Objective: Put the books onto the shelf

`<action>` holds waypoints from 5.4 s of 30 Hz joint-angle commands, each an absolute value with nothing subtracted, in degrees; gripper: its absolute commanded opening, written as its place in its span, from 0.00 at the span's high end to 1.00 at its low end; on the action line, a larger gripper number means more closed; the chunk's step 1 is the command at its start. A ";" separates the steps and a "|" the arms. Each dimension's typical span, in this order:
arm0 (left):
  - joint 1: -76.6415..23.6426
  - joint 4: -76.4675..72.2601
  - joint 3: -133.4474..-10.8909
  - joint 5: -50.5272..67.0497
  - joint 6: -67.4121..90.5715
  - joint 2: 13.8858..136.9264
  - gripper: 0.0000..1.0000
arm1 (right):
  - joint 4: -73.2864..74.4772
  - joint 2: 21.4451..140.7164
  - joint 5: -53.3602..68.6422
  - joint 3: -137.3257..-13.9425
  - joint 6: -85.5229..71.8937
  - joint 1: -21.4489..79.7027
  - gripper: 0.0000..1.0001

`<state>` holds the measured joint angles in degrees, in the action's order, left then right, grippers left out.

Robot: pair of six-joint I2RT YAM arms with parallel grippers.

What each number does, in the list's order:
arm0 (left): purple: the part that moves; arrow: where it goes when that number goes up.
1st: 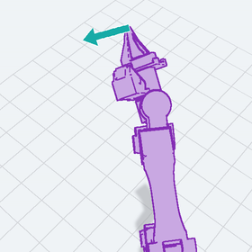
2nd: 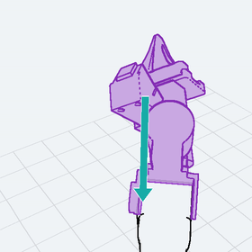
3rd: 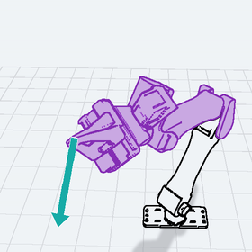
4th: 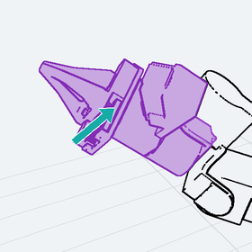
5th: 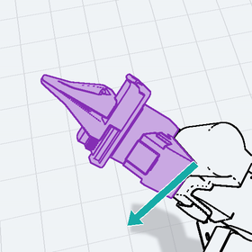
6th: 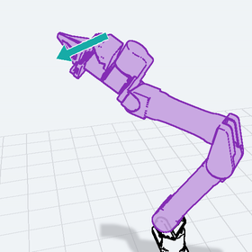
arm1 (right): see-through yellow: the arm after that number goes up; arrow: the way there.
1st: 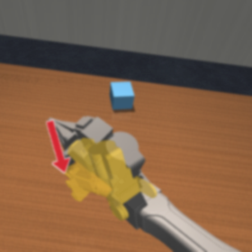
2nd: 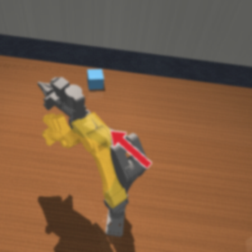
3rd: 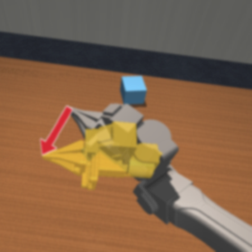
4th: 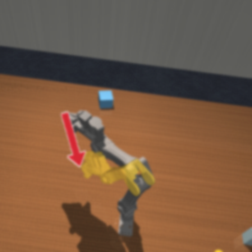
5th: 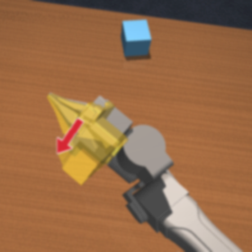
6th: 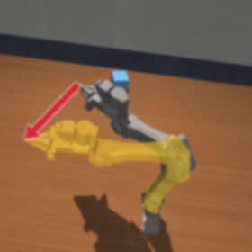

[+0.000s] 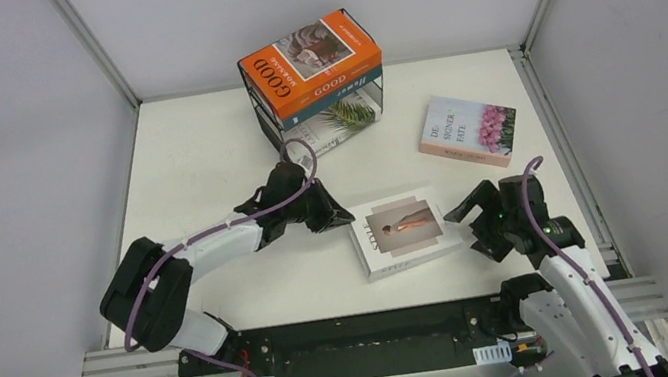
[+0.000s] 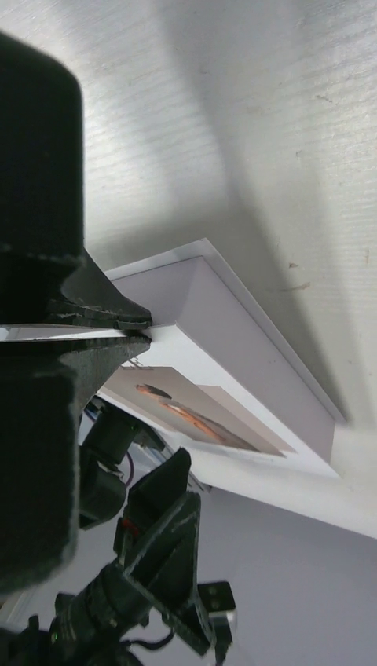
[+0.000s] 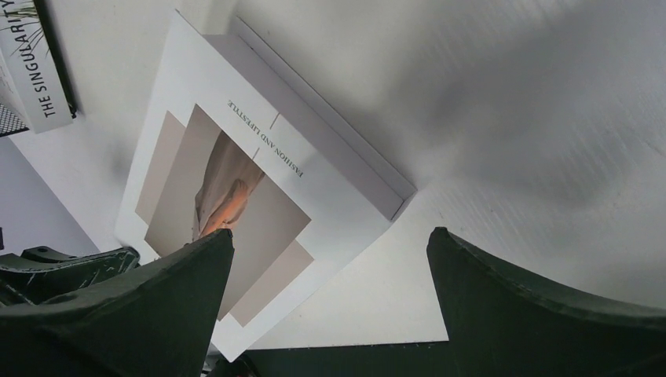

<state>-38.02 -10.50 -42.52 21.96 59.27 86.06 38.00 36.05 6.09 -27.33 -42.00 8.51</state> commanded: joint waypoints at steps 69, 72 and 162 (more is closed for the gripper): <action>-38.03 -15.82 -40.34 22.39 80.78 83.73 1.00 | -23.26 41.01 9.24 -5.69 -70.69 20.23 0.51; -38.06 -15.85 -40.31 22.49 80.52 83.43 1.00 | -23.23 40.92 8.90 -5.60 -70.60 20.28 0.60; -37.97 42.96 -51.87 -20.01 56.67 25.96 0.20 | -43.77 113.77 -13.55 -64.46 -73.80 30.75 0.36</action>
<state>-37.56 41.08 -51.16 -18.44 56.12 26.20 -43.83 113.60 -14.24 -61.63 -72.49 30.28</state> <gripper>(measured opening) 0.796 0.565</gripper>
